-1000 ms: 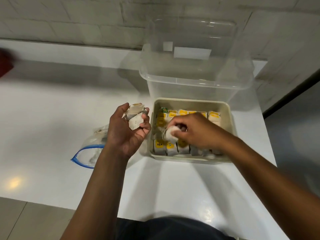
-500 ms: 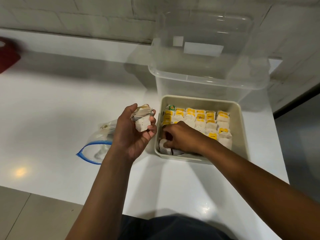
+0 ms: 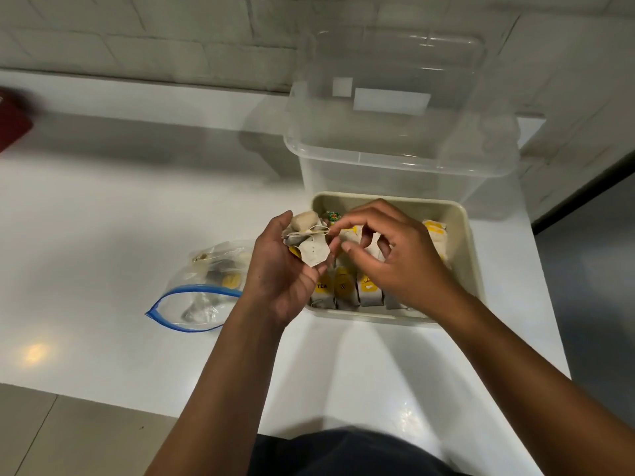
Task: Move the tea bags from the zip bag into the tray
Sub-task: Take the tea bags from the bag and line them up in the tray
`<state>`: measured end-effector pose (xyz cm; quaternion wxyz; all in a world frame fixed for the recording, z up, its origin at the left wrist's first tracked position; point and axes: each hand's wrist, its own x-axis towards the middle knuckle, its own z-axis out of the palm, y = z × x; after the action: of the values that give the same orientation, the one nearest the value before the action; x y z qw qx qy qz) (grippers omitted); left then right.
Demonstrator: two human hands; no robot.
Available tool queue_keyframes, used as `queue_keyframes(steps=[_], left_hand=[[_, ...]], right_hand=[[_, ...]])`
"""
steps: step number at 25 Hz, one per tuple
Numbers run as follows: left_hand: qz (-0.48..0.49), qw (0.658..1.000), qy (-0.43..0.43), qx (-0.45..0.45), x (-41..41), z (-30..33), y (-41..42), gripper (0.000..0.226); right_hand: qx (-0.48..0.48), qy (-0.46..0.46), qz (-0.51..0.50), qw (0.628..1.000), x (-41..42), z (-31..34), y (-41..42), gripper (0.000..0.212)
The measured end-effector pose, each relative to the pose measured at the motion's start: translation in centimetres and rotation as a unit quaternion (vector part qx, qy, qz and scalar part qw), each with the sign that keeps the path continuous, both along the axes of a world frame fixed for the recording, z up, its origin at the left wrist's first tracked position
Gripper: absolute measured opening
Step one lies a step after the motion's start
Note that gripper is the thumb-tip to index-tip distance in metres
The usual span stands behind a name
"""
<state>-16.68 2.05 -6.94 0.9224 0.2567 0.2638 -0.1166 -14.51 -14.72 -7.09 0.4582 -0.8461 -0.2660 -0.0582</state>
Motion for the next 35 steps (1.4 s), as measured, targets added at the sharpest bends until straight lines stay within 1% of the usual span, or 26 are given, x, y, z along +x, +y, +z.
queue_keyframes(steps=[3, 6, 8, 10, 12, 14, 16, 17, 18, 20, 21, 22, 24, 27, 31, 33, 35], left_hand=[[-0.013, 1.0, -0.01, 0.006, 0.0, 0.3, -0.5, 0.032], [-0.021, 1.0, -0.01, -0.01, -0.1, 0.3, -0.7, 0.034], [-0.03, 0.999, -0.01, -0.008, -0.2, 0.3, -0.6, 0.036], [-0.04, 0.999, -0.014, -0.005, -0.3, 0.3, -0.6, 0.035], [-0.032, 0.999, -0.012, -0.007, -0.2, 0.3, -0.6, 0.033], [-0.005, 1.0, 0.001, -0.008, 0.1, 0.2, -0.3, 0.033], [0.029, 0.999, 0.018, -0.022, 0.3, 0.2, 0.0, 0.035], [0.047, 0.998, 0.021, -0.036, 0.4, 0.2, 0.3, 0.035], [0.061, 0.996, 0.022, -0.053, 0.4, 0.4, 0.5, 0.034], [0.078, 0.994, 0.026, -0.077, 0.4, 0.5, 1.0, 0.032], [0.082, 0.992, 0.031, -0.085, 0.4, 0.5, 1.2, 0.032], [0.086, 0.991, 0.038, -0.092, 0.4, 0.5, 1.4, 0.031], [0.09, 0.99, 0.049, -0.102, 0.4, 0.5, 1.6, 0.032], [0.094, 0.988, 0.056, -0.105, 0.2, 0.3, 1.9, 0.033], [0.092, 0.988, 0.061, -0.108, 0.2, 0.2, 2.0, 0.033], [0.086, 0.989, 0.058, -0.105, 0.1, 0.2, 2.0, 0.033], [0.085, 0.989, 0.056, -0.104, 0.0, 0.1, 2.0, 0.034]], right_hand=[[-0.073, -0.083, 0.041, 0.993, -0.2, -0.3, -0.4, 0.029], [-0.147, -0.169, 0.061, 0.973, 0.1, -1.0, -0.2, 0.026], [-0.16, -0.203, 0.056, 0.964, 0.4, -1.5, 0.0, 0.022], [-0.14, -0.204, 0.055, 0.967, 0.6, -1.7, 0.0, 0.015], [-0.08, -0.153, 0.041, 0.984, 0.4, -1.2, 0.0, 0.01], [0.024, -0.059, 0.009, 0.998, 0.0, -0.4, -0.2, 0.005], [0.115, 0.044, -0.024, 0.992, -0.3, 0.2, -0.5, 0.004], [0.132, 0.096, -0.033, 0.986, -0.2, 0.1, -0.8, 0.005], [0.114, 0.145, -0.029, 0.982, 0.0, -0.2, -1.2, 0.006], [-0.006, 0.222, 0.012, 0.975, 0.5, -1.7, -1.8, 0.006], [-0.065, 0.26, 0.037, 0.963, 0.6, -2.6, -1.9, 0.006], [-0.103, 0.301, 0.057, 0.946, 0.6, -3.4, -1.9, 0.007], [-0.135, 0.361, 0.071, 0.92, 0.5, -4.6, -1.9, 0.009], [-0.164, 0.393, 0.054, 0.903, 0.7, -5.3, -1.6, 0.011], [-0.149, 0.385, 0.0, 0.911, 0.8, -5.3, -1.4, 0.005], [-0.17, 0.343, -0.036, 0.923, 1.0, -5.1, -1.3, 0.007], [-0.232, 0.271, -0.042, 0.933, 1.3, -4.9, -1.4, 0.015]])
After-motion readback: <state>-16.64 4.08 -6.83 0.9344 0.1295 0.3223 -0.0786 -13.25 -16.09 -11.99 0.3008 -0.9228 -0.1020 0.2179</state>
